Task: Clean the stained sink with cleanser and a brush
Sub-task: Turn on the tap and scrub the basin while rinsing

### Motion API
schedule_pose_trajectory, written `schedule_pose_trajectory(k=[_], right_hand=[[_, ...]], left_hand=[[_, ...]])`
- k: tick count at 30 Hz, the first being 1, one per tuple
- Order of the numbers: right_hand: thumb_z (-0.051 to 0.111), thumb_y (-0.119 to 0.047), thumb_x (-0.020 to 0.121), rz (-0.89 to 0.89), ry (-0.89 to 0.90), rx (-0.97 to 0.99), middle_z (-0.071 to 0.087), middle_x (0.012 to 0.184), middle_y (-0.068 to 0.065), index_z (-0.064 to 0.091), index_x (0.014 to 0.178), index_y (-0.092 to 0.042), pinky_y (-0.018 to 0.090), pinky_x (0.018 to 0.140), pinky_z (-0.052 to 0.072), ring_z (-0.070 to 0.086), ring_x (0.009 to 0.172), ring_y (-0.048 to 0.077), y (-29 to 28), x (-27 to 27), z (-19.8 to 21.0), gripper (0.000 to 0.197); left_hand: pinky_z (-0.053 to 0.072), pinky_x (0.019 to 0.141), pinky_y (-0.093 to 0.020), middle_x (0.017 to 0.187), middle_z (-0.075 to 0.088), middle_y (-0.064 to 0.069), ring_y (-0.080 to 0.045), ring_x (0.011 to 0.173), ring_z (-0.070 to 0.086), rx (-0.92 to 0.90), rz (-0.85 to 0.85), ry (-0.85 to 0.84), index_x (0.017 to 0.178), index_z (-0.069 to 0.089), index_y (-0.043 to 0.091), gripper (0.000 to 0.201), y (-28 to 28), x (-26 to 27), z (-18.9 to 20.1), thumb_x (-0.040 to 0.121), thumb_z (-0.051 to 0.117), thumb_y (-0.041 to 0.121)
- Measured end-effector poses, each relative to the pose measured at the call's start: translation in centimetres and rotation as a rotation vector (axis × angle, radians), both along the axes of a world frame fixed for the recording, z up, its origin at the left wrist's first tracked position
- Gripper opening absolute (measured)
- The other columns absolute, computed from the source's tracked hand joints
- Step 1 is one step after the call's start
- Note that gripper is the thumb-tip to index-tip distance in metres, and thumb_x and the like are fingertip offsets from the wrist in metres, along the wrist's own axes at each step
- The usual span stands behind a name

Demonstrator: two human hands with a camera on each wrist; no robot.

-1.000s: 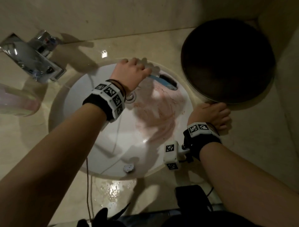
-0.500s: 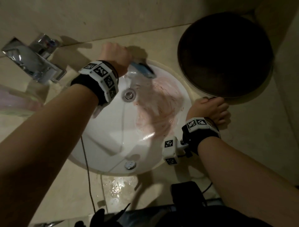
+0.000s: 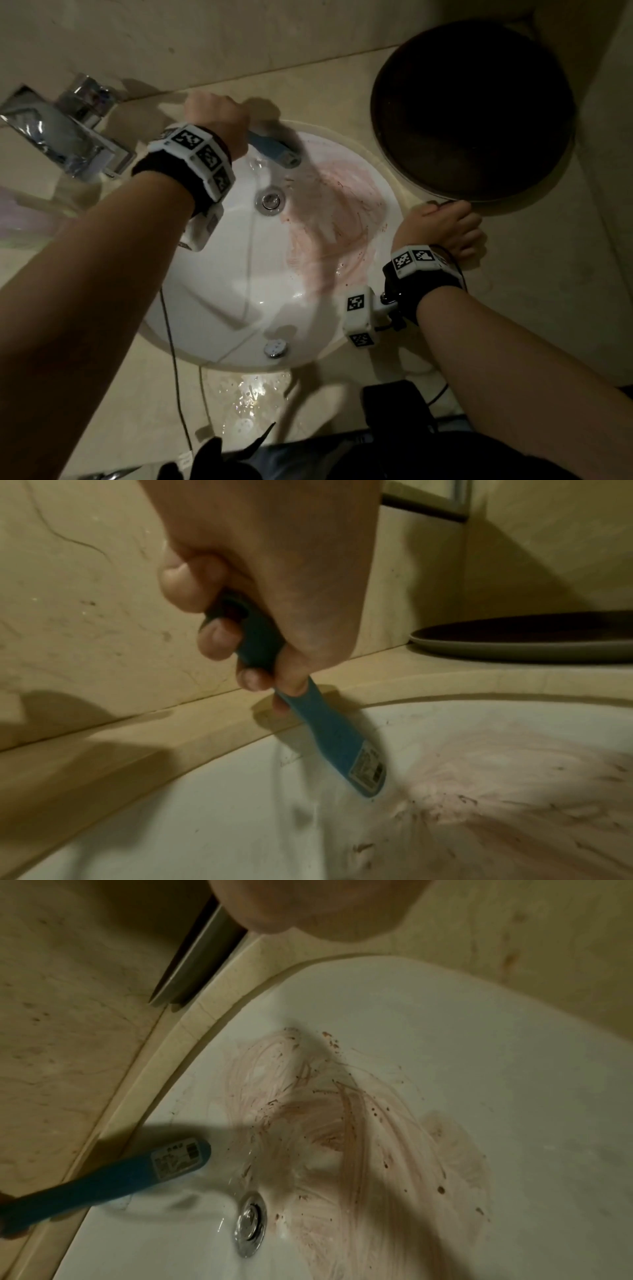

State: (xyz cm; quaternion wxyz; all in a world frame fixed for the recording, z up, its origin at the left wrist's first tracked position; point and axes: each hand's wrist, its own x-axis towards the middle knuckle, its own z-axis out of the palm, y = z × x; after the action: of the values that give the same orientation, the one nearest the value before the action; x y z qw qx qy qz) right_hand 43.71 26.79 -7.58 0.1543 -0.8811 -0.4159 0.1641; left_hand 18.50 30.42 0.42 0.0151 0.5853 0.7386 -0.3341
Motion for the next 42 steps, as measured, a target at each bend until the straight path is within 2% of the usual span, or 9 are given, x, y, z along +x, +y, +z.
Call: schedule_pose_trajectory(k=[9,15,19,23,27,31,36,39,42], right_hand=[[0.041,-0.023,0.087,0.011,0.001,-0.024,0.044,0.129,0.016,0.047,0.112,-0.006,0.042,0.094,0.028,0.04,0.119,0.031,0.0,0.1,0.0,0.031],[0.041,-0.023,0.089,0.007,-0.005,-0.049,0.043,0.131,0.014,0.047,0.114,-0.007,0.043,0.097,0.027,0.039,0.122,0.031,0.1,0.1,0.0,0.031],[0.04,-0.023,0.088,0.01,-0.002,-0.044,0.043,0.131,0.014,0.047,0.114,-0.007,0.043,0.098,0.027,0.039,0.122,0.031,0.1,0.0,0.1,0.031],[0.04,-0.022,0.088,0.008,0.002,-0.037,0.044,0.13,0.015,0.048,0.113,-0.007,0.041,0.097,0.027,0.039,0.121,0.03,-0.1,0.0,0.2,0.031],[0.04,-0.023,0.088,0.006,0.0,-0.032,0.045,0.13,0.014,0.048,0.112,-0.007,0.041,0.096,0.027,0.039,0.121,0.03,0.0,0.0,0.1,0.03],[0.04,-0.023,0.088,0.007,-0.009,-0.038,0.044,0.13,0.014,0.047,0.113,-0.007,0.042,0.096,0.027,0.039,0.121,0.031,0.0,0.1,0.0,0.031],[0.04,-0.024,0.088,0.003,-0.024,-0.045,0.044,0.131,0.014,0.047,0.114,-0.008,0.042,0.097,0.027,0.039,0.121,0.031,0.1,0.1,-0.3,0.031],[0.04,-0.024,0.089,0.004,-0.01,-0.042,0.043,0.131,0.015,0.047,0.114,-0.008,0.042,0.096,0.027,0.039,0.121,0.03,0.1,0.1,-0.3,0.031],[0.041,-0.025,0.087,-0.006,-0.004,-0.007,0.045,0.128,0.015,0.048,0.112,-0.007,0.039,0.093,0.027,0.041,0.119,0.03,0.0,0.0,-0.2,0.032]], left_hand=[[0.036,0.068,-0.032,0.1,0.065,-0.012,-0.032,0.096,0.061,0.064,-0.397,-0.09,0.113,0.063,0.021,0.025,2.7,5.0,0.9,0.091,0.05,0.02],[0.046,0.08,-0.037,0.105,0.063,-0.019,-0.035,0.101,0.06,0.097,-0.002,-0.141,0.107,0.065,0.007,0.026,0.9,0.7,-0.8,0.089,0.051,0.02],[0.046,0.078,-0.035,0.101,0.061,-0.012,-0.03,0.097,0.059,0.109,0.203,-0.162,0.109,0.064,0.014,0.025,-1.2,-1.6,-2.4,0.09,0.049,0.021],[0.043,0.077,-0.033,0.098,0.058,-0.008,-0.029,0.095,0.056,0.068,0.147,-0.206,0.111,0.063,0.021,0.026,-2.3,-1.3,-2.6,0.094,0.043,0.021],[0.035,0.069,-0.03,0.087,0.055,-0.007,-0.023,0.078,0.045,0.13,-0.054,-0.295,0.106,0.064,0.021,0.024,-1.2,0.2,-1.9,0.097,0.042,0.025],[0.038,0.072,-0.033,0.084,0.054,-0.007,-0.026,0.078,0.049,0.152,-0.09,-0.273,0.107,0.063,0.021,0.022,0.4,1.8,-2.1,0.094,0.044,0.023],[0.046,0.088,-0.038,0.117,0.061,-0.017,-0.034,0.111,0.058,0.137,0.193,-0.186,0.121,0.057,0.01,0.031,-1.3,-0.6,-3.6,0.093,0.049,0.018],[0.049,0.089,-0.041,0.114,0.06,-0.019,-0.035,0.104,0.059,0.134,0.374,-0.177,0.116,0.058,0.005,0.029,-4.6,-2.3,-5.0,0.092,0.047,0.019],[0.048,0.078,-0.035,0.102,0.062,-0.016,-0.032,0.091,0.06,0.109,0.489,-0.225,0.109,0.061,0.005,0.027,-7.2,-2.6,-5.6,0.092,0.045,0.018]])
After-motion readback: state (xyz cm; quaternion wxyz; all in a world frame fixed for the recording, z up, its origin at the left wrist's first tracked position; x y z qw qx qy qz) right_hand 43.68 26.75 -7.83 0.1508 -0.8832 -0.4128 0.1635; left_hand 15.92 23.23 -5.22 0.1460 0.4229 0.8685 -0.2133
